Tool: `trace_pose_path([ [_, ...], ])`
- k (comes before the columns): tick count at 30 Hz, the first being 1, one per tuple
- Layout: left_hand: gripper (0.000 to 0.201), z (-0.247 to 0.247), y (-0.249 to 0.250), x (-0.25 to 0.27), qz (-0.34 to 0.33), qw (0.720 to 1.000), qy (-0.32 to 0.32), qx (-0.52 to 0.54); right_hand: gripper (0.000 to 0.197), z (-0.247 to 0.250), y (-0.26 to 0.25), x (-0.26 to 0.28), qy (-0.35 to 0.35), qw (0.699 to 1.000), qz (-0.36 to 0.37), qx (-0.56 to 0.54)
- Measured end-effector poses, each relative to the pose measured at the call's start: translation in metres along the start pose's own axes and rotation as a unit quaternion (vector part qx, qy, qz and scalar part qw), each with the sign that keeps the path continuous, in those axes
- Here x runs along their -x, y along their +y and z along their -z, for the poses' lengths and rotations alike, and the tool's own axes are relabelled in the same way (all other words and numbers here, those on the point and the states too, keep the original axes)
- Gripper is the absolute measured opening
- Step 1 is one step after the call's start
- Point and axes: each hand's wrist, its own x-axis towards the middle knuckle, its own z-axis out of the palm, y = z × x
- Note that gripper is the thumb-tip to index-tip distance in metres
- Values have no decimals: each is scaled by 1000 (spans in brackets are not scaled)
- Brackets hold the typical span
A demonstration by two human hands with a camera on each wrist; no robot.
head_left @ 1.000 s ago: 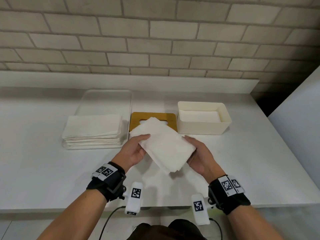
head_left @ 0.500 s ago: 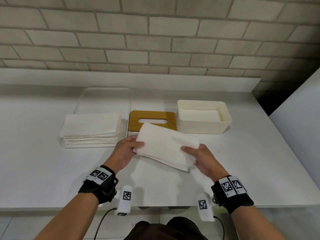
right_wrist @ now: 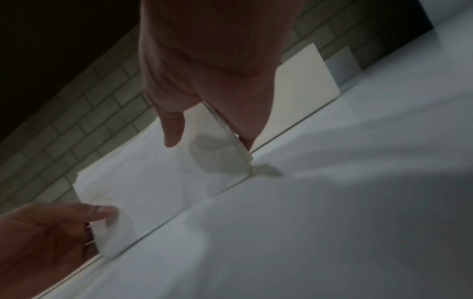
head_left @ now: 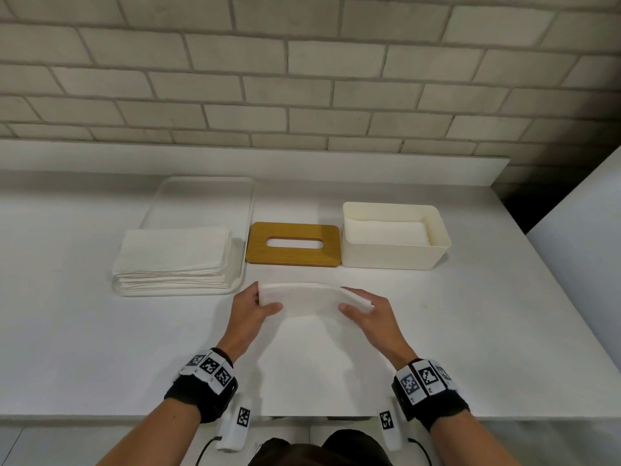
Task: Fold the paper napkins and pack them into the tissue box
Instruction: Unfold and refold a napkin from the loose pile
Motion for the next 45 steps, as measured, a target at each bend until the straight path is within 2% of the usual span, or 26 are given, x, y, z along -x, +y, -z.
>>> trace_pose_path([
  [4,24,-6,-2,-3,-6,1000,4,-18,15,2,8,-4,20,999,-22,-30],
  [9,30,-8,-3,-5,-7,1000,3,-12,21,2,9,-8,30,999,-23,-36],
  [18,31,-18,-3,-3,0,1000,11,3,9,-2,9,-8,38,998,-43,-38],
  [22,31,-21,-3,-5,-3,1000,5,-24,18,0,13,-11,50,996,-61,-29],
  [26,24,-25,-8,-7,4,999,10,-43,13,2,15,-9,50,996,-73,-23],
  [29,19,-29,-4,-10,6,999,10,-49,23,7,15,-11,58,995,-77,-12],
  [32,24,-34,12,-14,-16,999,-6,-34,24,17,4,-18,75,994,-84,-10],
  [34,30,-40,28,-21,-33,999,-15,-35,33,26,-9,-24,75,994,-82,5],
  [37,27,-59,58,-37,-60,996,-22,-67,37,49,-36,-41,71,997,-41,-4],
  [41,25,-92,102,-77,-31,994,-16,-108,27,89,-77,-76,91,995,1,46],
  [45,21,-133,131,-114,-18,991,11,-129,24,127,-95,-116,129,985,-20,112],
])
